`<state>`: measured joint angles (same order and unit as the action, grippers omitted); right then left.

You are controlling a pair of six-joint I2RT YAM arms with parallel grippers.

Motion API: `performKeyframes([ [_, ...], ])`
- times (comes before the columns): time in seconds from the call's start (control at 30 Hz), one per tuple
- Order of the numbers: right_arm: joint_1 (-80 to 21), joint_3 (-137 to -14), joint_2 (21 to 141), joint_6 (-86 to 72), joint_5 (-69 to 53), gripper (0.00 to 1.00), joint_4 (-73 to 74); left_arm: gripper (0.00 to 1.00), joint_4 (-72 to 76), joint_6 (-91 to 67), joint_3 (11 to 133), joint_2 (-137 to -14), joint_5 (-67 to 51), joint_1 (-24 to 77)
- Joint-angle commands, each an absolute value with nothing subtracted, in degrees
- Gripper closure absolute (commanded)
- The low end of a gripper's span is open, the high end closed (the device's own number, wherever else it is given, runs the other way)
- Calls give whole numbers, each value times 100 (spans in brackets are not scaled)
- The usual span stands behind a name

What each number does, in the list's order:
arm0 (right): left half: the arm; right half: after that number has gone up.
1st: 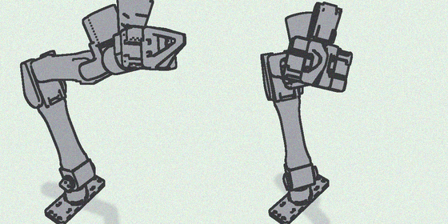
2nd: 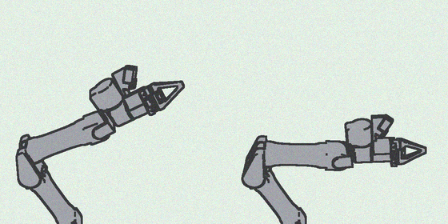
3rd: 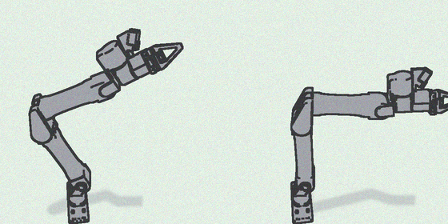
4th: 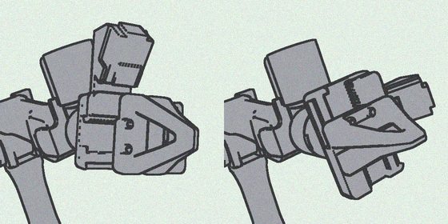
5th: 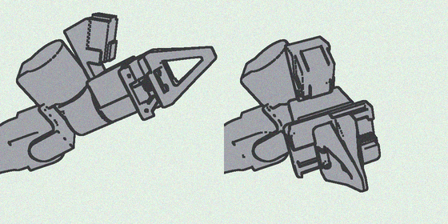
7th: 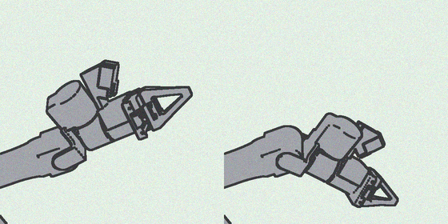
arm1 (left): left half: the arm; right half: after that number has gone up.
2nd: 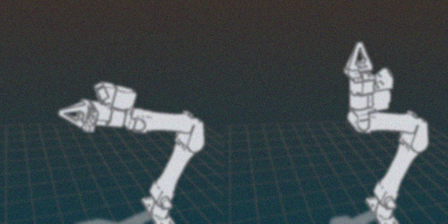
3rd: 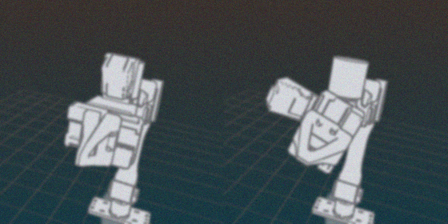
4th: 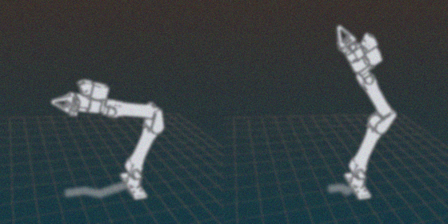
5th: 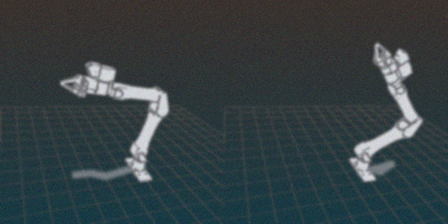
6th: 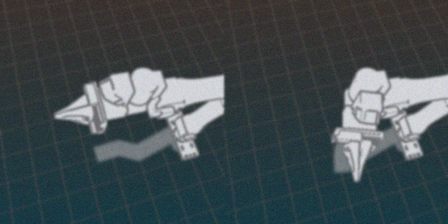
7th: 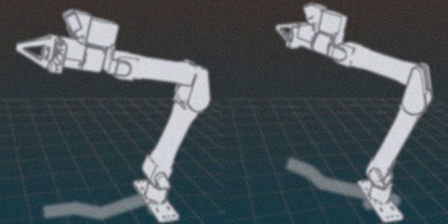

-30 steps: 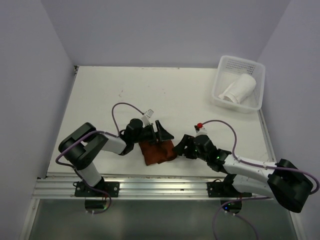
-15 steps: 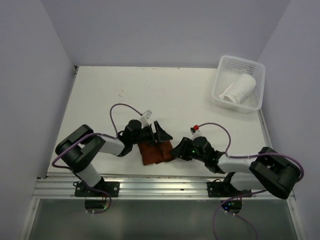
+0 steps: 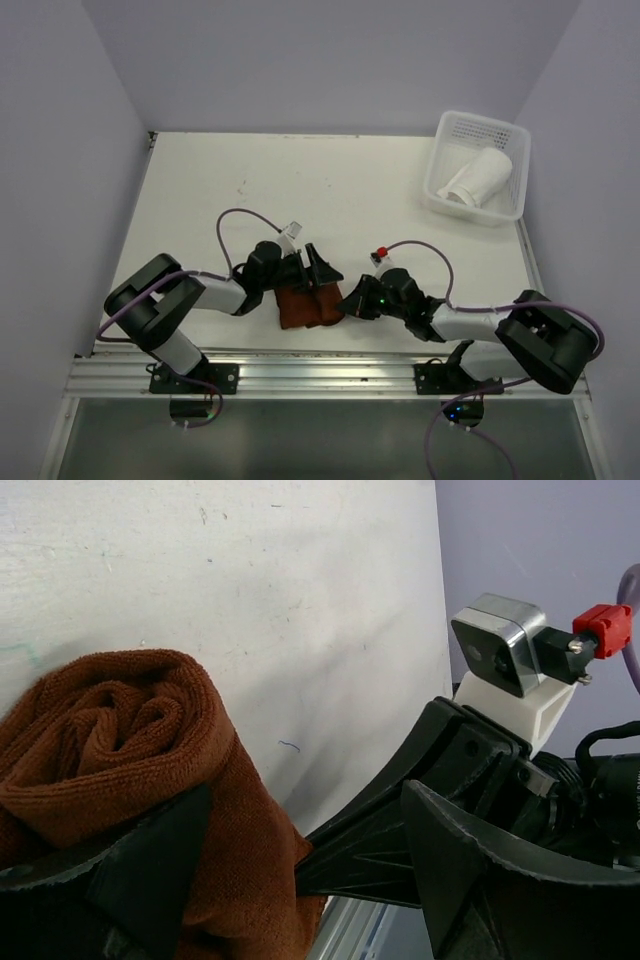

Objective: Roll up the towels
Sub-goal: Roll the towel

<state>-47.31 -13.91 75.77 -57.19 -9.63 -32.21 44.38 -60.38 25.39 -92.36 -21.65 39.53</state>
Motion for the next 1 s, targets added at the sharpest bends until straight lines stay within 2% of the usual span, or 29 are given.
performKeyframes([
  [0.0,-4842,-1722,7164,-5090,-590,100,-2138,17,3683,-5731,2539,-9062,-1819,3938],
  [0.13,-4860,-2160,6655,-4466,121,100,-524,15,3463,-5695,2689,-8790,-1793,3929],
  [0.33,-4860,-2697,6460,-3736,826,100,587,14,3393,-5871,2918,-8429,-2020,3929],
  [0.6,-5403,-3050,6565,-3191,1642,100,914,12,3261,-6091,3321,-7910,-2110,3920],
  [0.97,-6697,-3788,7356,-3067,3434,100,1494,12,3594,-6425,3410,-8252,-1969,3902],
])
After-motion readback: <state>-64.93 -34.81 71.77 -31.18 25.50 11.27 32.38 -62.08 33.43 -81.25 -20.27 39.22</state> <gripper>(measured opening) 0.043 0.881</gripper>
